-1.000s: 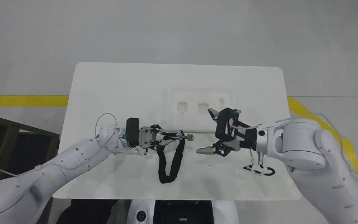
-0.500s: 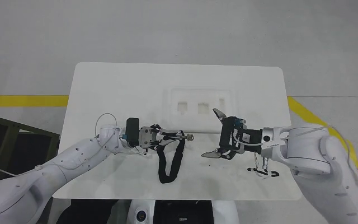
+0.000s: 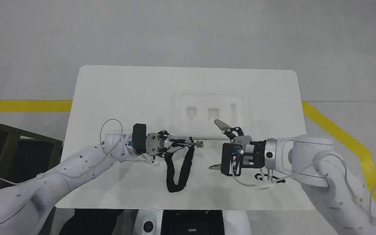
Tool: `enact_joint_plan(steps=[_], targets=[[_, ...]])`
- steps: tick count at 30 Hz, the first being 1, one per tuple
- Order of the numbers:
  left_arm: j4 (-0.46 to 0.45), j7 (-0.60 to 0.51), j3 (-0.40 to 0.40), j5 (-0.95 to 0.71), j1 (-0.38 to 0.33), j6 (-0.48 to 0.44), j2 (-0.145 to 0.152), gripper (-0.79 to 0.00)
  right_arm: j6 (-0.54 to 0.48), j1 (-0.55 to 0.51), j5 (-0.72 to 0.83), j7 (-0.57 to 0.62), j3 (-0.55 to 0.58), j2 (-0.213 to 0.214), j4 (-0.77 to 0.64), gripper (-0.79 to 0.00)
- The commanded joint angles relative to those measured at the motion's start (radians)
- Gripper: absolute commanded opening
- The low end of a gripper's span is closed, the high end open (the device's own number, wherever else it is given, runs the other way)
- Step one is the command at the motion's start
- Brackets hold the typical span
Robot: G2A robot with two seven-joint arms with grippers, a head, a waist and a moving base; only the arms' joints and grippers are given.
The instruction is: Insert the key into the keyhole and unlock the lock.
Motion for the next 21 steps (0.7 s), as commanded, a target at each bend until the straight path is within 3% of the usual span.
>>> enact_joint_plan(steps=[1,16,17,19,21], targets=[[-0.014,-0.037,-0.016,-0.008,0.009,-0.012,0.000,-0.785,-0.006,-0.002,-0.060,-0.048,-0.011,-0.002,-0.002,0.000],[-0.076,-0.253,-0.106,-0.253,0.079,-0.273,0.008,-0.785,0.007,-0.026,-0.374,-0.264,-0.027,-0.001,-0.012,0.000],[-0.079,-0.267,-0.112,-0.269,0.083,-0.287,0.007,-0.785,0.010,-0.028,-0.385,-0.276,-0.026,-0.001,-0.012,-0.077],[-0.080,-0.296,-0.124,-0.276,0.087,-0.316,0.006,-0.785,0.015,-0.032,-0.408,-0.293,-0.024,0.000,-0.011,-0.369],[-0.082,-0.315,-0.136,-0.283,0.094,-0.335,0.003,-0.785,0.017,-0.034,-0.431,-0.300,-0.025,0.000,-0.008,-0.431]])
